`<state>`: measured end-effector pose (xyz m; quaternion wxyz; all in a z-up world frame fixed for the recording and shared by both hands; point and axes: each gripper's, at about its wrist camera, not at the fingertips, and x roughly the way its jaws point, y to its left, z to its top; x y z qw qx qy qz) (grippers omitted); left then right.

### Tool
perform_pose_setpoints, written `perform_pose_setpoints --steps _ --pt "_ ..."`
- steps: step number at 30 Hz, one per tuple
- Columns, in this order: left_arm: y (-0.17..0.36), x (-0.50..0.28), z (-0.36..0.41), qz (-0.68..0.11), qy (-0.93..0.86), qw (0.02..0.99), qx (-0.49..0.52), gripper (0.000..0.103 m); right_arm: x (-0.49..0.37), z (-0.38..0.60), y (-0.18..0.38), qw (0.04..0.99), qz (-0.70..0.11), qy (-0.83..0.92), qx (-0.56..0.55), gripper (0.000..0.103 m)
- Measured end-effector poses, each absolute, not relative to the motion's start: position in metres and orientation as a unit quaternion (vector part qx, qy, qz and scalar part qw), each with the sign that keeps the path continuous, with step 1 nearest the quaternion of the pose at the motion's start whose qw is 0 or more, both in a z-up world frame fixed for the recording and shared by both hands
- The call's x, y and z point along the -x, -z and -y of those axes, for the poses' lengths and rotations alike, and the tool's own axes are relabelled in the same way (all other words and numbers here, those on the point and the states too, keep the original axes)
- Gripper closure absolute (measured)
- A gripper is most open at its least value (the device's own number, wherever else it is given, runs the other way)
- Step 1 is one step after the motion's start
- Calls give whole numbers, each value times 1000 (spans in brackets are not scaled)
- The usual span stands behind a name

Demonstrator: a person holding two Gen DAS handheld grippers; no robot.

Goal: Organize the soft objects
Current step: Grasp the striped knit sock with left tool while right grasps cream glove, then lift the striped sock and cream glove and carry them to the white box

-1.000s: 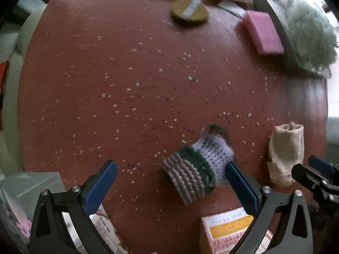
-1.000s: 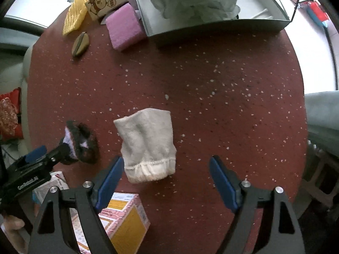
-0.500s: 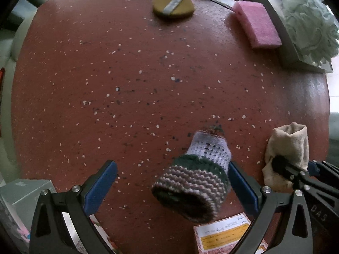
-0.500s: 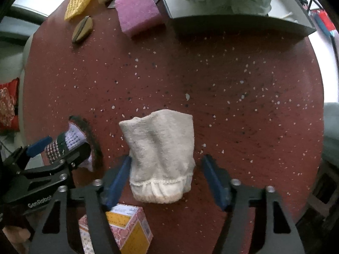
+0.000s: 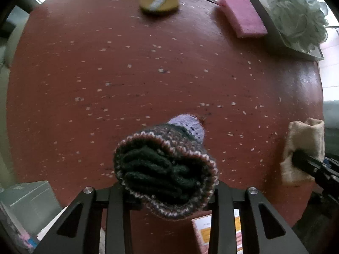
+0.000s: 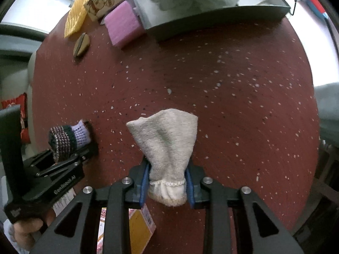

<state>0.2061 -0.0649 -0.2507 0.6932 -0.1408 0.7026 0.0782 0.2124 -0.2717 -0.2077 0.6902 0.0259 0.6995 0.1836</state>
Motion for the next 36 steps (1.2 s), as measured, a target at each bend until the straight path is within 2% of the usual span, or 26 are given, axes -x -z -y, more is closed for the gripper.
perform_pose_setpoints --steps 12,20,26,36 --pt "213 -138 59 -683 -77 714 134 69 -202 314 195 702 -687 -182 -44 72" --pt "183 -84 49 -655 -82 733 163 69 -147 317 174 703 -688 -174 -46 71" --pt "174 -81 40 -643 -81 740 180 69 -117 321 163 708 -687 -160 -43 71" --pt "155 -50 56 -647 -21 751 132 69 -83 321 128 724 -670 -158 -37 71"
